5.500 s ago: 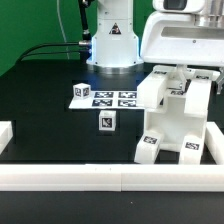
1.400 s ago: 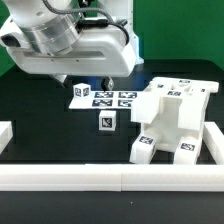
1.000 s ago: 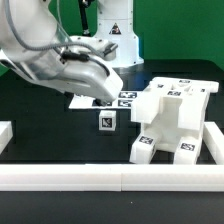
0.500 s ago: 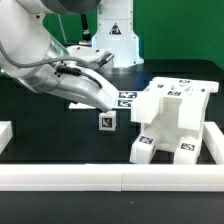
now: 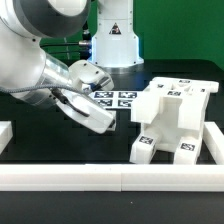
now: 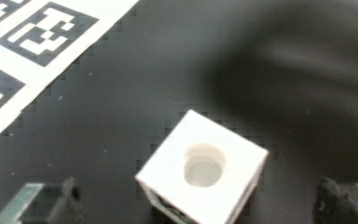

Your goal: Assemble chair

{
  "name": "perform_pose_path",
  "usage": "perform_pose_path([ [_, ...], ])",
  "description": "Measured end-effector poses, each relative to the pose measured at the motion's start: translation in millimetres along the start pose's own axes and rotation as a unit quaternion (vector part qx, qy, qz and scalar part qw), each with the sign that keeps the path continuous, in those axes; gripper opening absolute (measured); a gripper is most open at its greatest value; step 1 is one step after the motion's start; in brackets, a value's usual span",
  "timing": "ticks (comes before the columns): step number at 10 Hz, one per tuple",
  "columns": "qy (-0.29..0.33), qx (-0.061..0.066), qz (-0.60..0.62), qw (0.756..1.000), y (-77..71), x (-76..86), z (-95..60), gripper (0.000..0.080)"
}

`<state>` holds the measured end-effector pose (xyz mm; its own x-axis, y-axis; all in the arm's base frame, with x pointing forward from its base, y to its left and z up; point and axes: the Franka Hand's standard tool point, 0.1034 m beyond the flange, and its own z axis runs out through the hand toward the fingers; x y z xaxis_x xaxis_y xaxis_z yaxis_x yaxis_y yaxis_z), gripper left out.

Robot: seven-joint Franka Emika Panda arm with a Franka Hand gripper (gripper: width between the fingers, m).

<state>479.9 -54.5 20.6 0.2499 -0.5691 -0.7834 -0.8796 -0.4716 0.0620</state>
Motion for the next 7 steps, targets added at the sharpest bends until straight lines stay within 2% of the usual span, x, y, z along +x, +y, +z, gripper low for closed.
perform_pose_path([
  [1,0.006,-0.009,-0.006,1.0,-1.0,0.2,-3.0,0.0648],
  [4,0.007,-0.008,-0.005,1.0,-0.4,1.6,-3.2,0.0648],
  [5,0.001,0.005,0.011,1.0,-1.6,3.0,-1.8,0.0648],
  [6,-0.014,0.033,0.046,0.998,-2.0,8.8,2.2,0.0648],
  [7,-0.023,0.071,0.078,0.994,-5.2,12.0,6.9,0.0648],
])
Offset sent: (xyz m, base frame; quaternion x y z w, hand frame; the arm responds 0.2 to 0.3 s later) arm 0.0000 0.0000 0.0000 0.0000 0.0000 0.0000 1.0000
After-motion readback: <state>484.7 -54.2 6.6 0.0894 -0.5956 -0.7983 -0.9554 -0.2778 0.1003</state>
